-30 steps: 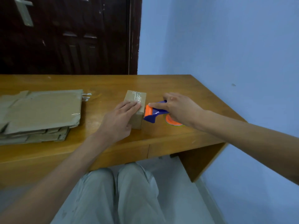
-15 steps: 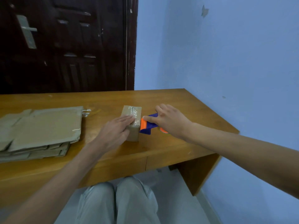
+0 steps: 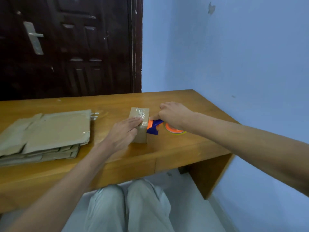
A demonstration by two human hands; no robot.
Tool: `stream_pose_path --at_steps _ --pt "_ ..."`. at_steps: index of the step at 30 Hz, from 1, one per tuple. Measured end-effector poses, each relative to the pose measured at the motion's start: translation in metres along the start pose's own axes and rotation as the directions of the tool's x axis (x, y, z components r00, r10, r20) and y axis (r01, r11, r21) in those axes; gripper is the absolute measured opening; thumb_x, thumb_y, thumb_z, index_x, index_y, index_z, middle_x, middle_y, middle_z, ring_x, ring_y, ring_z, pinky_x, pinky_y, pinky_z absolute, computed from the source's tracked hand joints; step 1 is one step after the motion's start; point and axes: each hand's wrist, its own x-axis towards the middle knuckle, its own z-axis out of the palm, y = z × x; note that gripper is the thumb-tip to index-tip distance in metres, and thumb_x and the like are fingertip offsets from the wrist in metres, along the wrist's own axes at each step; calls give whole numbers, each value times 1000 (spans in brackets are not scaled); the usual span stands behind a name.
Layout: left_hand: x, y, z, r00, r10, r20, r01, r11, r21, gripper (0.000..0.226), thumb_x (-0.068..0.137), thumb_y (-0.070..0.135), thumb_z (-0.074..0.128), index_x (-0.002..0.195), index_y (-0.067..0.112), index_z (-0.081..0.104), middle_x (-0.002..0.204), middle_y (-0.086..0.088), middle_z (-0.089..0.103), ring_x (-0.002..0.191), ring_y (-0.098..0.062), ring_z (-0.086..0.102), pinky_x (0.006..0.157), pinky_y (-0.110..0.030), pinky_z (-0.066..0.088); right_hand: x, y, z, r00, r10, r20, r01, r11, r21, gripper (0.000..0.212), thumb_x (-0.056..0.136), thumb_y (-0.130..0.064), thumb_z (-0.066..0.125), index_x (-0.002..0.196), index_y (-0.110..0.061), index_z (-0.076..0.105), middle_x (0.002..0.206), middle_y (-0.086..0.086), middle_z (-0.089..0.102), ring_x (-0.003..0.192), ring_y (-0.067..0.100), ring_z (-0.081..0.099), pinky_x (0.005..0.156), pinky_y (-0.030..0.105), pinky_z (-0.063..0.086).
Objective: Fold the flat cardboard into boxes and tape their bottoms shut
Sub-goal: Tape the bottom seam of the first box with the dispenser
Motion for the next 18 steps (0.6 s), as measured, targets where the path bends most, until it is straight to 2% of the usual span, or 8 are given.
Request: stream_pose_path --at_steps 3,7,11,14,16,18 --pt "0 0 0 1000 -6 2 6 1000 -3 67 95 37 27 158 25 44 165 8 39 154 -7 30 127 -32 16 1 -1 -1 999 -39 -21 37 996 -77 42 108 -18 51 145 -38 51 106 7 53 106 28 60 84 37 46" --pt "-2 1 -2 1000 -11 -14 11 1000 -12 67 95 37 26 157 24 45 165 6 40 154 -9 32 129 -37 20 -1 -1 5 997 -58 -52 49 988 -149 55 105 -20 56 155 -36 39 118 11 55 110 28 55 91 37 45" --pt "-1 2 0 1000 -14 -5 14 1000 9 67 95 36 27 158 23 43 166 4 39 154 -10 31 128 -36 17 -8 -6 11 997 -63 -51 51 976 -211 65 102 -24 65 158 -32 33 125 13 55 114 28 54 95 38 45" --pt "1 0 0 1000 -7 -7 7 1000 20 67 94 34 29 159 23 43 166 5 39 155 -10 30 125 -30 15 -1 -6 5 999 -48 -10 45 984 -170 59 104 -23 61 157 -34 36 125 14 55 115 30 55 94 39 45" --pt "1 2 -2 1000 4 -11 -4 999 37 68 93 33 29 158 22 45 165 4 40 154 -11 32 120 -25 15 2 -5 -1 1000 -14 25 16 994 -106 52 107 -15 52 153 -39 44 118 12 55 113 32 58 88 38 44" --pt "1 3 0 1000 13 -18 -12 998 54 69 92 32 29 159 21 44 166 5 39 154 -10 32 121 -24 15 3 0 0 997 16 77 -15 1000 -15 56 107 -11 46 153 -43 46 110 8 51 112 34 60 83 38 43"
